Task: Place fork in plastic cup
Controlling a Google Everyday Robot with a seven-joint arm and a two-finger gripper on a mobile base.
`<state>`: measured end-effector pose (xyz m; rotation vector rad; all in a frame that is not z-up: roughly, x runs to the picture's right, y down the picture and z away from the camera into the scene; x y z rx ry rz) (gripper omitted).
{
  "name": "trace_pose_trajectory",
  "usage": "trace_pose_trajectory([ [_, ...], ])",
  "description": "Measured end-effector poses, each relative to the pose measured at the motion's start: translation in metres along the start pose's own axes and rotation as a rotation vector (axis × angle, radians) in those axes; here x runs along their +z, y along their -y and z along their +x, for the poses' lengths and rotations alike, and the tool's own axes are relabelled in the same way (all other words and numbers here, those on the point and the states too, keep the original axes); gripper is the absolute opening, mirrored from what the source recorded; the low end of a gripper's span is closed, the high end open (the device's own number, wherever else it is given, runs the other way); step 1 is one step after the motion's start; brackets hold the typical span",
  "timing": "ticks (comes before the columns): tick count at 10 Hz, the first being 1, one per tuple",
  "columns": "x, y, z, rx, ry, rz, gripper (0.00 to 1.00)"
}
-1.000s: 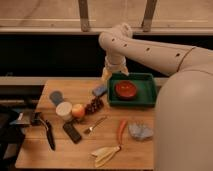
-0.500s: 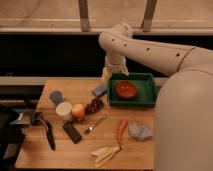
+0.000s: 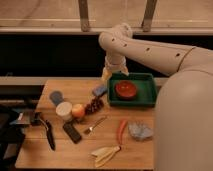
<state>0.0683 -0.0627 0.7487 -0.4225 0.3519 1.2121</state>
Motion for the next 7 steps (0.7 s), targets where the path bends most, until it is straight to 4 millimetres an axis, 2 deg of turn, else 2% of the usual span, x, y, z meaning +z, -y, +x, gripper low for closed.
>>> trace_pose_trajectory([
  [5, -0.002, 0.0, 0.0, 0.001, 0.002, -0.004, 0.8],
  [7, -0.005, -0.009, 0.01, -0.002, -0.013, -0.029, 0.8],
])
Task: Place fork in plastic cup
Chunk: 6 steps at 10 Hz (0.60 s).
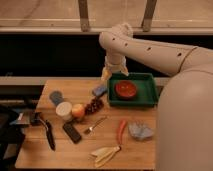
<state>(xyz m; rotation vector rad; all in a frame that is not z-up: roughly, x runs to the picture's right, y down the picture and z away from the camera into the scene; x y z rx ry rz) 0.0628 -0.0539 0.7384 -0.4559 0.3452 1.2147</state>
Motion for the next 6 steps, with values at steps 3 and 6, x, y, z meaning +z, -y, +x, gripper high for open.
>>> trace_pose_trajectory([
  [3, 0.01, -0.031, 0.024, -0.026, -0.038, -0.044, 0.8],
  [6, 0.052, -0.051, 0.039, -0.02, -0.112, -0.06, 0.8],
])
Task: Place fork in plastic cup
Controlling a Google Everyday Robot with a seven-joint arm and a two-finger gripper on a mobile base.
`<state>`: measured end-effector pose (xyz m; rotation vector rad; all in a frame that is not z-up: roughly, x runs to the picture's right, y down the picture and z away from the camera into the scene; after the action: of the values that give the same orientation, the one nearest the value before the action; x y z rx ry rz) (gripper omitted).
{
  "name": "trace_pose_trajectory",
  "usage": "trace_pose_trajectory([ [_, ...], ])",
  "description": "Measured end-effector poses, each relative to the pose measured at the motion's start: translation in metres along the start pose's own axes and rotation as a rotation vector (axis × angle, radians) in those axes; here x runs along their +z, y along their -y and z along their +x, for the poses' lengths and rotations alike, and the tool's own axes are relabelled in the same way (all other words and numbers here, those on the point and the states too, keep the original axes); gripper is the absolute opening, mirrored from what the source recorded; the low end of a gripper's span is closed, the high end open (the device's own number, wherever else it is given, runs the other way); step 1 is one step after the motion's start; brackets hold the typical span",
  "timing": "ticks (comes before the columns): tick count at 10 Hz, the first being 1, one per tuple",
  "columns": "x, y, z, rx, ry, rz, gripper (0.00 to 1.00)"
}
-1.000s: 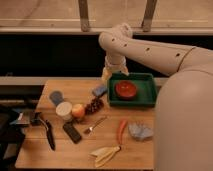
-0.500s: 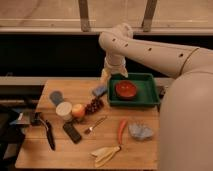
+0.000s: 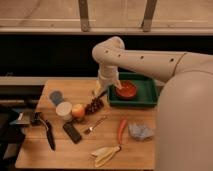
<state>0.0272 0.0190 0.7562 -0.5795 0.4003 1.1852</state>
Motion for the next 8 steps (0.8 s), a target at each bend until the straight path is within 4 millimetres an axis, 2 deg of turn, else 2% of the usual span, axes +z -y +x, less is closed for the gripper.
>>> trace_pose_trajectory([
  [1, 0.02, -0.004, 0.006, 0.017, -0.039, -0.013, 0.8],
  [3, 0.042, -0.012, 0.02, 0.028, -0.097, -0.032, 0.8],
  [4, 0.046, -0.016, 0.028, 0.026, -0.112, -0.041, 0.8],
  [8, 0.047, -0.017, 0.027, 0.027, -0.11, -0.043, 0.8],
])
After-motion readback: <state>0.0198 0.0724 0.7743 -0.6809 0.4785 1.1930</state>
